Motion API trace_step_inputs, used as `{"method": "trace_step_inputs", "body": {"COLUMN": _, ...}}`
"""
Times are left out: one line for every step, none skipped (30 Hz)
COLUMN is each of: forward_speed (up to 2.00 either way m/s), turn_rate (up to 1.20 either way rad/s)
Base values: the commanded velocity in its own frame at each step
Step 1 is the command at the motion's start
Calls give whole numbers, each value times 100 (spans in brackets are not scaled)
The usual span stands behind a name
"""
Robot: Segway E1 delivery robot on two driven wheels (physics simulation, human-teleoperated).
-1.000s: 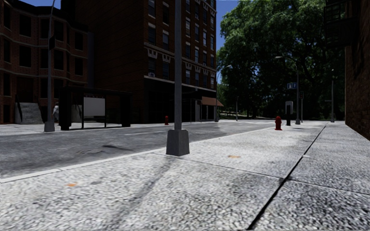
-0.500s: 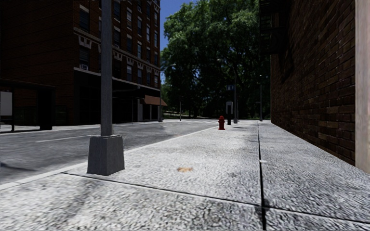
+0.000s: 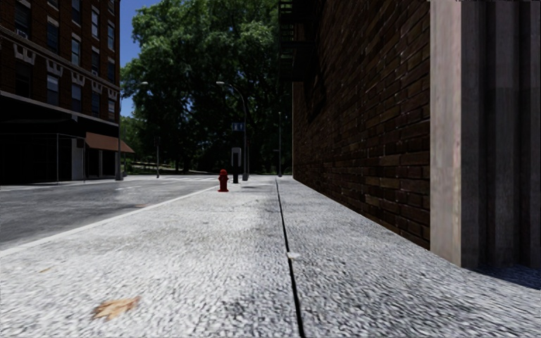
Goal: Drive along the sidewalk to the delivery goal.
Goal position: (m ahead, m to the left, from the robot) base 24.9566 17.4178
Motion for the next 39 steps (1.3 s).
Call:
{"method": "trace_step_inputs", "body": {"forward_speed": 200, "turn_rate": 0}}
{"method": "trace_step_inputs", "body": {"forward_speed": 200, "turn_rate": 0}}
{"method": "trace_step_inputs", "body": {"forward_speed": 200, "turn_rate": 0}}
{"method": "trace_step_inputs", "body": {"forward_speed": 200, "turn_rate": 0}}
{"method": "trace_step_inputs", "body": {"forward_speed": 200, "turn_rate": 0}}
{"method": "trace_step_inputs", "body": {"forward_speed": 200, "turn_rate": 0}}
{"method": "trace_step_inputs", "body": {"forward_speed": 200, "turn_rate": 0}}
{"method": "trace_step_inputs", "body": {"forward_speed": 200, "turn_rate": 0}}
{"method": "trace_step_inputs", "body": {"forward_speed": 200, "turn_rate": 40}}
{"method": "trace_step_inputs", "body": {"forward_speed": 200, "turn_rate": 82}}
{"method": "trace_step_inputs", "body": {"forward_speed": 200, "turn_rate": 82}}
{"method": "trace_step_inputs", "body": {"forward_speed": 200, "turn_rate": 91}}
{"method": "trace_step_inputs", "body": {"forward_speed": 200, "turn_rate": 88}}
{"method": "trace_step_inputs", "body": {"forward_speed": 200, "turn_rate": 0}}
{"method": "trace_step_inputs", "body": {"forward_speed": 200, "turn_rate": 0}}
{"method": "trace_step_inputs", "body": {"forward_speed": 200, "turn_rate": 0}}
{"method": "trace_step_inputs", "body": {"forward_speed": 200, "turn_rate": 0}}
{"method": "trace_step_inputs", "body": {"forward_speed": 200, "turn_rate": 0}}
{"method": "trace_step_inputs", "body": {"forward_speed": 200, "turn_rate": 0}}
{"method": "trace_step_inputs", "body": {"forward_speed": 200, "turn_rate": 0}}
{"method": "trace_step_inputs", "body": {"forward_speed": 200, "turn_rate": 0}}
{"method": "trace_step_inputs", "body": {"forward_speed": 200, "turn_rate": 0}}
{"method": "trace_step_inputs", "body": {"forward_speed": 200, "turn_rate": 0}}
{"method": "trace_step_inputs", "body": {"forward_speed": 200, "turn_rate": 0}}
{"method": "trace_step_inputs", "body": {"forward_speed": 200, "turn_rate": 0}}
{"method": "trace_step_inputs", "body": {"forward_speed": 200, "turn_rate": 0}}
{"method": "trace_step_inputs", "body": {"forward_speed": 200, "turn_rate": 0}}
{"method": "trace_step_inputs", "body": {"forward_speed": 200, "turn_rate": 0}}
{"method": "trace_step_inputs", "body": {"forward_speed": 200, "turn_rate": 0}}
{"method": "trace_step_inputs", "body": {"forward_speed": 200, "turn_rate": 0}}
{"method": "trace_step_inputs", "body": {"forward_speed": 200, "turn_rate": 0}}
{"method": "trace_step_inputs", "body": {"forward_speed": 200, "turn_rate": 0}}
{"method": "trace_step_inputs", "body": {"forward_speed": 200, "turn_rate": 0}}
{"method": "trace_step_inputs", "body": {"forward_speed": 200, "turn_rate": 0}}
{"method": "trace_step_inputs", "body": {"forward_speed": 200, "turn_rate": 0}}
{"method": "trace_step_inputs", "body": {"forward_speed": 200, "turn_rate": 0}}
{"method": "trace_step_inputs", "body": {"forward_speed": 200, "turn_rate": 0}}
{"method": "trace_step_inputs", "body": {"forward_speed": 200, "turn_rate": 0}}
{"method": "trace_step_inputs", "body": {"forward_speed": 200, "turn_rate": 0}}
